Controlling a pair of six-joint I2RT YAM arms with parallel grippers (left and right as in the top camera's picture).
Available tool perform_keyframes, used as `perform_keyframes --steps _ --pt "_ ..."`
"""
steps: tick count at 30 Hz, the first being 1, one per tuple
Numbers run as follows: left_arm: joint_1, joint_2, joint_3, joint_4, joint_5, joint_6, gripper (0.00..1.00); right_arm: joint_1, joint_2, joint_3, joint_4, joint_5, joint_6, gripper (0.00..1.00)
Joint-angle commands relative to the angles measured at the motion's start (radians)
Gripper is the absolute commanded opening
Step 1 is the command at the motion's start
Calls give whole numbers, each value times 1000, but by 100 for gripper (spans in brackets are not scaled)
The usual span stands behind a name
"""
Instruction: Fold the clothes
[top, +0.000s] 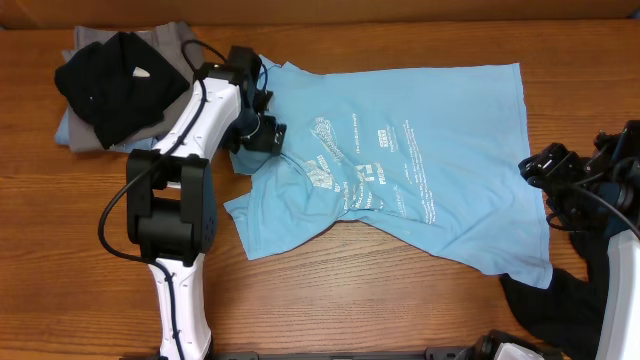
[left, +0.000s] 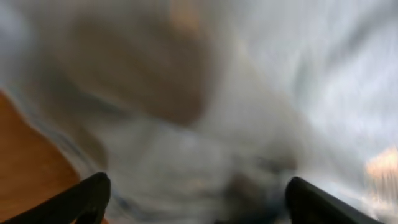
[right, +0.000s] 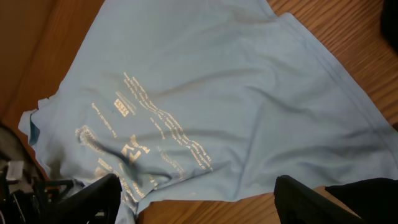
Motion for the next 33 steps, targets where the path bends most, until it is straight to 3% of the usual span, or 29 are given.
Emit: perform_keyframes --steps 1,3,9,12,15,18,29,33 --pt "17 -14 -3 89 -56 -74 73 -5 0 14 10 -11 -10 82" --pt "21 -10 -3 119 -57 -89 55 -5 3 14 11 -11 -10 82" --pt "21 13 -3 231 -74 -101 48 -5 20 14 11 -11 -10 82" --pt "21 13 -2 322 -18 -139 26 -5 40 14 18 -12 -10 82" --pt "21 14 -2 395 9 -169 22 -5 61 14 20 -12 -9 82" --pt "22 22 -2 450 3 -175 5 -5 84 14 31 -12 -6 82" --pt "23 168 -2 524 14 -174 4 2 120 14 74 -12 -6 81" --pt "29 225 -1 633 14 -176 4 13 120 14 78 -12 -6 81"
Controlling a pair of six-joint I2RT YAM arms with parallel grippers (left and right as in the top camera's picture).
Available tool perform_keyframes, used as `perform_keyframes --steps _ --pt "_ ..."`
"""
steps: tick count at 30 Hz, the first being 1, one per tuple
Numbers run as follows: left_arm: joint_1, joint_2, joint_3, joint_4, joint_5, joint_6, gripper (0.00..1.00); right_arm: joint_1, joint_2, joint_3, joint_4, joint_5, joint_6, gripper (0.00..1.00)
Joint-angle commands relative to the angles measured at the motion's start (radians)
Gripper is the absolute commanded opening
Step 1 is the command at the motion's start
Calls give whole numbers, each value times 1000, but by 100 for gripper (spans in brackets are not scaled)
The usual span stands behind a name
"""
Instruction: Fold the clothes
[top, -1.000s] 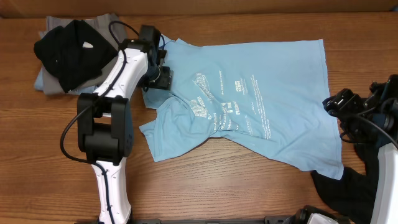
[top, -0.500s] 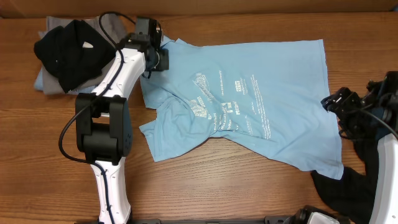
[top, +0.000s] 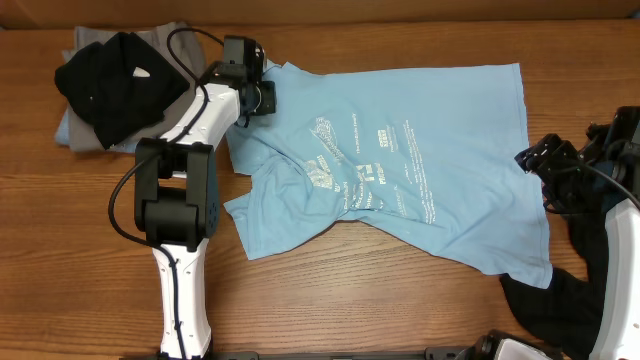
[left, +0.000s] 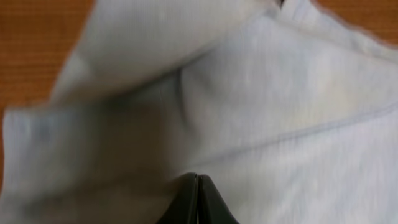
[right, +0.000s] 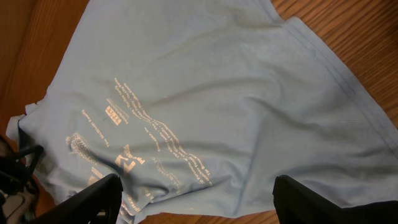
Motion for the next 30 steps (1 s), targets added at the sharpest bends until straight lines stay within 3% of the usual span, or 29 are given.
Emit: perform_keyframes --steps 1,5,9,13,19,22,24,26,30 --pt "11 115 -6 97 8 -34 4 15 -3 14 5 -5 -3 80" --pt "42 190 30 274 26 -231 4 45 -3 14 -8 -16 -3 77" --pt "85 252 160 369 194 -380 4 92 -3 14 -25 28 -3 77" --pt "105 247 333 321 295 -290 6 145 -3 14 -24 80 -2 77" --pt "106 218 760 -154 261 32 20 196 -3 14 -8 83 -2 77" --pt "106 188 942 -408 185 127 42 198 -3 14 -6 82 -2 77" --pt "106 164 1054 -611 105 177 51 198 -3 14 -8 82 -2 77" --pt "106 147 1133 -825 51 182 49 198 -3 14 -8 82 -2 78" --pt "100 148 1139 -1093 90 162 49 198 -3 14 -10 82 -3 78"
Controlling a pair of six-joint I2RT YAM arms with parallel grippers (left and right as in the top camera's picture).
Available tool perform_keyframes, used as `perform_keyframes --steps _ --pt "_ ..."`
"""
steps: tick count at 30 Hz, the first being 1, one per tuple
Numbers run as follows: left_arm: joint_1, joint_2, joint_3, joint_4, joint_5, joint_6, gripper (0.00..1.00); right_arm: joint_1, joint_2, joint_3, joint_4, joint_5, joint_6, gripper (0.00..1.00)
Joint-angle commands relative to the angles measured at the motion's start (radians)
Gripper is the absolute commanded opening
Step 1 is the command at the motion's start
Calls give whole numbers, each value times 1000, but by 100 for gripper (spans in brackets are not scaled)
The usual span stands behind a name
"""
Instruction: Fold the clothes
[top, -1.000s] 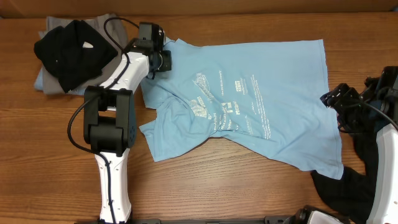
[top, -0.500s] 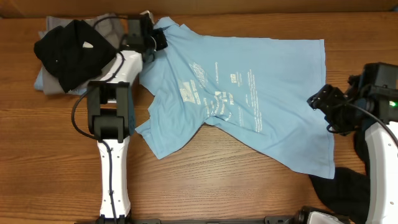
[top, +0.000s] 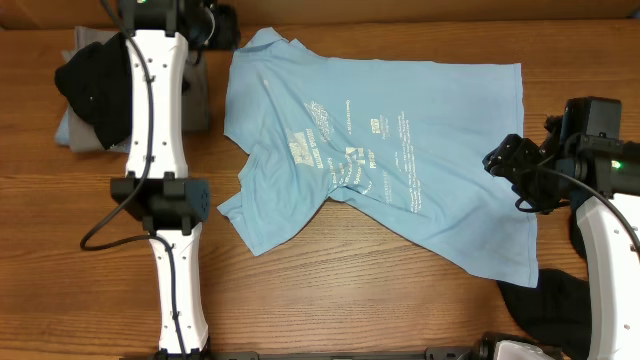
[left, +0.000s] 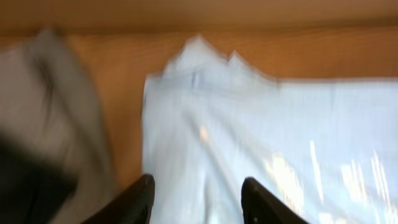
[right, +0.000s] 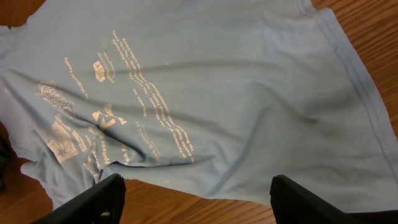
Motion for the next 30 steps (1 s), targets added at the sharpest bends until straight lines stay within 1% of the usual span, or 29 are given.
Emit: perform_keyframes --steps 1,3,6,10,12,14,17,19,20,22,23,28,30 --pt "-10 2 -8 -171 -16 22 49 2 -3 14 1 10 -3 79" --pt "-10 10 -35 -238 -16 -8 49 2 -3 14 -5 10 -3 81" --pt "-10 8 -106 -238 8 -12 48 2 -3 14 -8 10 -3 82" --pt "-10 -13 -229 -238 38 -37 53 2 -3 14 -21 9 -3 82" --pt "-14 -45 -322 -238 35 -37 50 2 -3 14 -35 10 -3 83" --pt "-24 -97 -436 -238 -17 -38 48 2 -3 14 -51 10 -4 83" --pt "-40 -214 -646 -238 -195 -91 47 2 -3 14 -62 10 -8 85" --pt "-44 -290 -773 -237 -219 -96 50 2 -3 14 -61 10 -8 85" --pt "-44 -324 -835 -219 -216 -95 52 2 -3 14 -58 10 -8 85" --pt "-46 -375 -943 -150 -164 -74 62 2 -3 14 -49 10 -8 86" --pt "-47 -393 -998 -100 -129 -57 65 2 -3 14 -45 10 -8 86" --pt "-48 -396 -1225 165 -91 -40 75 2 -3 14 -23 10 -8 86" --pt "-47 -395 -1305 252 -79 -40 74 2 -3 14 -22 10 -7 86"
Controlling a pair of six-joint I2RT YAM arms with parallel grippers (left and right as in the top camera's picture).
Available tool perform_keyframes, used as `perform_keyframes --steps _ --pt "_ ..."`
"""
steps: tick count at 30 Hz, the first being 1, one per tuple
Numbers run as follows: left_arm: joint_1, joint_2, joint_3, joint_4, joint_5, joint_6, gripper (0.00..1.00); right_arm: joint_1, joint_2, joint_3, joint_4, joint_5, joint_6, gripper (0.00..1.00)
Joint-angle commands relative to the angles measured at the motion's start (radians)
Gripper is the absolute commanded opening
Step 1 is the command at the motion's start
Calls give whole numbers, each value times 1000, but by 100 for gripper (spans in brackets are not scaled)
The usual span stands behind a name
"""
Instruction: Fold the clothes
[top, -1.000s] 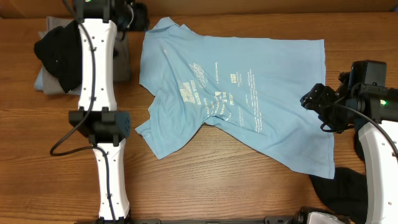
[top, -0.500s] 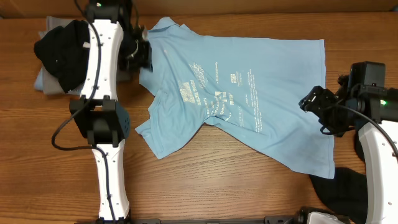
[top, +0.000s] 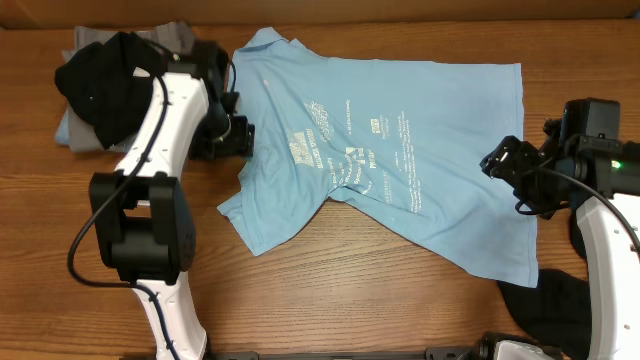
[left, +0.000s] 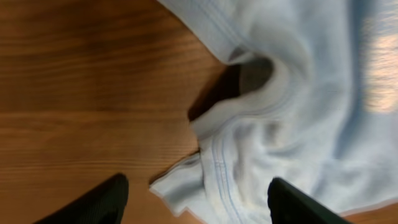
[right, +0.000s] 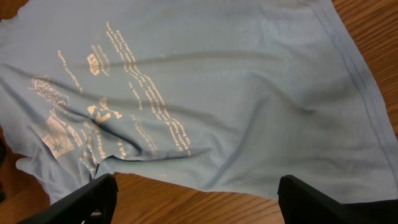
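Observation:
A light blue T-shirt with white print lies spread across the table, its lower left sleeve folded under and rumpled. My left gripper hovers open at the shirt's left edge. In the left wrist view, a bunched seamed fold of the shirt lies below the open left gripper. My right gripper stands open at the shirt's right side. In the right wrist view, the right gripper is over bare wood just off the shirt's edge, holding nothing.
A pile with a black garment on grey and blue clothes sits at the back left. Another black garment lies at the front right corner. The wooden table shows in front of the shirt.
My left gripper was at the table's back edge by the collar. It now hovers open at the shirt's left edge, lower down. The shirt and the right gripper have barely moved.
My left gripper first hovered open over the bunched left part of the shirt, then was shut on fabric near the collar. Then the collar end lay stretched out toward the back left and the gripper was open. The right gripper stayed open, edging in to the shirt's right side.

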Motion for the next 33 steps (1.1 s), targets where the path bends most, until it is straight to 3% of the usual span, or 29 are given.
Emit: perform_keyframes --steps 1,9,10,13,15,19,30,33 --pt "-1 23 -148 96 50 18 74 2 -3 14 4 9 -4 86" --pt "-4 23 -264 294 65 23 64 2 -3 14 -2 10 -4 86" --pt "-4 23 -269 305 65 23 59 2 -3 14 -2 10 -4 86" --pt "-4 23 -278 296 50 22 17 2 -3 14 8 11 -4 86" --pt "-3 22 -277 246 -6 -1 4 2 -2 14 23 16 0 86" --pt "27 19 -251 134 -139 -111 4 2 12 11 37 29 3 86" --pt "198 -149 -182 -35 -330 -191 4 2 189 -132 116 27 26 80" --pt "232 -176 -182 -56 -335 -198 11 2 224 -185 178 24 31 80"
